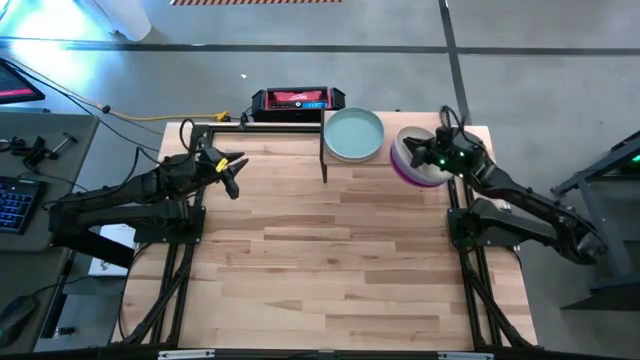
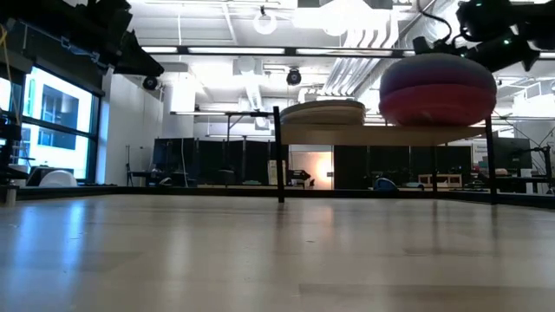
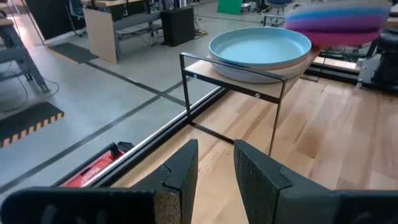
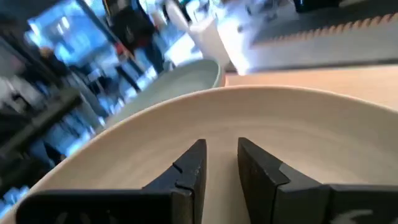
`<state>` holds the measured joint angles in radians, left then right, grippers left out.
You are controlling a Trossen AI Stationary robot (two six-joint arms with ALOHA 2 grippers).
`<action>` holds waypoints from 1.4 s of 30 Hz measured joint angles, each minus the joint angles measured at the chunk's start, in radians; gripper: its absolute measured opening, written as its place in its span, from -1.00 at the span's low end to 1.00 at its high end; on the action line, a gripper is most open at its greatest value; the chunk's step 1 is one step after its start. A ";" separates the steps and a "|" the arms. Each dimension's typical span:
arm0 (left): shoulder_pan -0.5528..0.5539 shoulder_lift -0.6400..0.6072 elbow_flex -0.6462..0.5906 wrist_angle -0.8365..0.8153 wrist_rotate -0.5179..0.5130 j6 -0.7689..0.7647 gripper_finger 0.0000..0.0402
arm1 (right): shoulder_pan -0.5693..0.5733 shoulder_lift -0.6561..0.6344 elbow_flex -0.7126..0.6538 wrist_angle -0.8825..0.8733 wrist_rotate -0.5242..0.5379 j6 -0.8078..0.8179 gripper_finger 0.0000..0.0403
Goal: Place and stack plates onto a shelf
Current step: Return to Home Position
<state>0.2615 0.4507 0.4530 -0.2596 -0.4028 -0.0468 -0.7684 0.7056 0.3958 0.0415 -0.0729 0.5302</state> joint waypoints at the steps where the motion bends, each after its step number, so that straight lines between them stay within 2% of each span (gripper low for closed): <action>1: 0.000 0.000 0.000 0.001 0.000 -0.009 -0.53 | 0.003 0.022 0.019 -0.020 -0.009 -0.017 -0.64; 8: 0.000 0.000 0.000 0.001 -0.007 -0.028 -0.53 | 0.018 0.195 0.174 -0.216 0.013 -0.124 -0.64; 11: 0.000 0.000 0.000 0.001 -0.008 -0.028 -0.53 | 0.014 0.262 0.228 -0.254 0.048 -0.139 -0.64; 16: 0.000 0.000 0.000 0.001 -0.009 -0.029 -0.53 | 0.009 0.348 0.294 -0.272 0.049 -0.170 -0.64; 19: 0.000 0.000 0.000 -0.002 -0.009 -0.029 -0.53 | 0.009 0.379 0.320 -0.278 0.094 -0.171 -0.64; 24: 0.000 0.000 0.000 -0.008 -0.009 -0.028 -0.53 | 0.004 0.390 0.350 -0.310 0.177 -0.198 -0.64; 28: 0.000 0.000 0.000 -0.008 -0.009 -0.028 -0.53 | -0.039 0.390 0.354 -0.302 0.193 -0.209 -0.64; 34: 0.000 0.000 0.000 -0.008 -0.009 -0.028 -0.53 | -0.089 0.389 0.354 -0.286 0.167 -0.205 -0.64; 38: 0.000 0.000 0.000 -0.008 -0.008 -0.028 -0.53 | -0.091 0.371 0.357 -0.229 0.115 -0.195 -0.64; 42: 0.000 0.000 0.000 -0.008 -0.008 -0.028 -0.53 | -0.091 0.348 0.425 -0.283 0.084 -0.173 -0.64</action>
<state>0.2611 0.4503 0.4530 -0.2676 -0.4110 -0.0751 -0.8595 1.0541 0.8212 -0.2415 0.0113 0.3575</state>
